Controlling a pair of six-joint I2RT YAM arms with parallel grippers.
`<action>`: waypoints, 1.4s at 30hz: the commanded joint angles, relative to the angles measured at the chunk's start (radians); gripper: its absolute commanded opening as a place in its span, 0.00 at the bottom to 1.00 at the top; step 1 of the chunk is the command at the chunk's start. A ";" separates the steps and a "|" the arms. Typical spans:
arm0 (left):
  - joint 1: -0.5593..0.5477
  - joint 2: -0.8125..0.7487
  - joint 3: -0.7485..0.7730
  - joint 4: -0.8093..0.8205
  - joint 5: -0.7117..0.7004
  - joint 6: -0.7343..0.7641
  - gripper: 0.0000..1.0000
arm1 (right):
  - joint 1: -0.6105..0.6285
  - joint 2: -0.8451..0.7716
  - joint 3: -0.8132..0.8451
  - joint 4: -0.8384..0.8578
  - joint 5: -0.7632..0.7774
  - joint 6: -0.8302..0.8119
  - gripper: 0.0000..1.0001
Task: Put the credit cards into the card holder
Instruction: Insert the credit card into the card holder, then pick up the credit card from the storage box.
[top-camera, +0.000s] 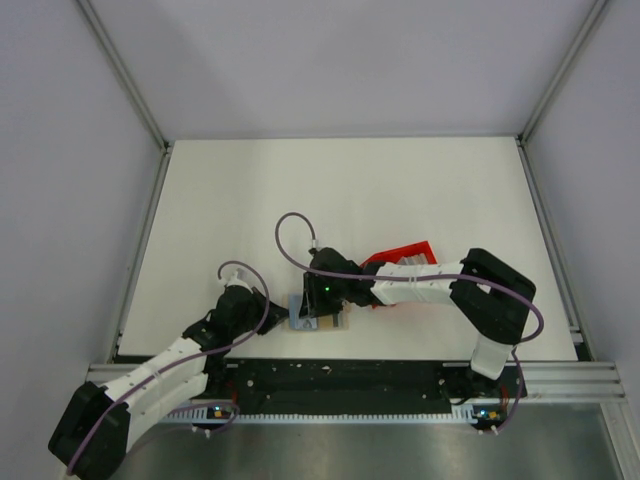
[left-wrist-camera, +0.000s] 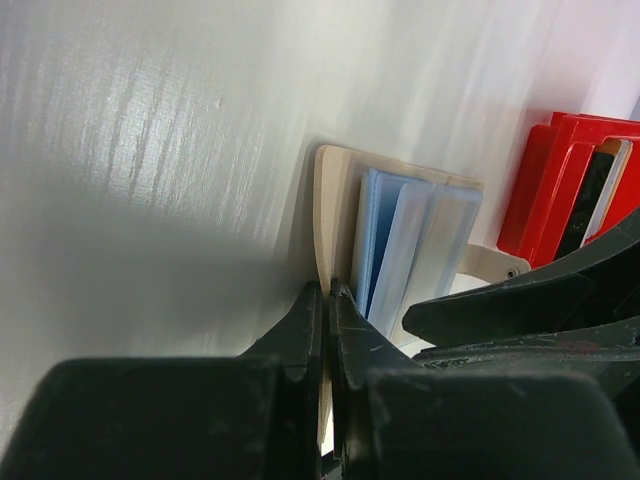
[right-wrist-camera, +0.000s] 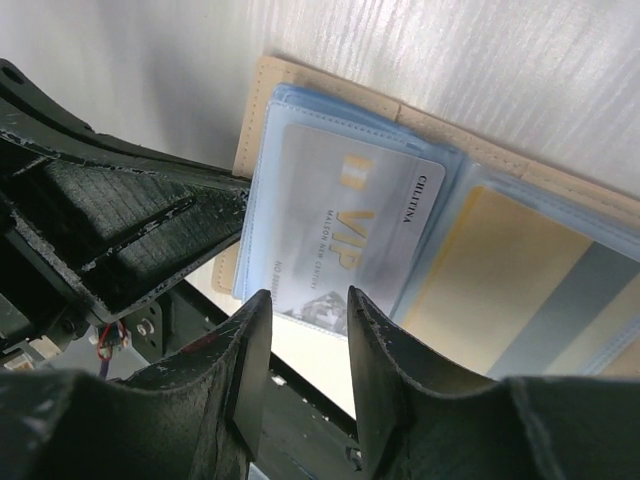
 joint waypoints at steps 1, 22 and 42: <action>-0.002 -0.004 -0.133 0.043 0.007 0.019 0.00 | 0.017 -0.055 0.040 -0.013 0.062 -0.021 0.36; -0.002 -0.005 -0.133 0.043 0.010 0.019 0.00 | 0.017 0.042 0.067 0.035 -0.027 -0.022 0.39; -0.002 -0.010 -0.130 0.037 0.013 0.023 0.00 | -0.110 -0.335 0.011 -0.242 0.280 -0.205 0.52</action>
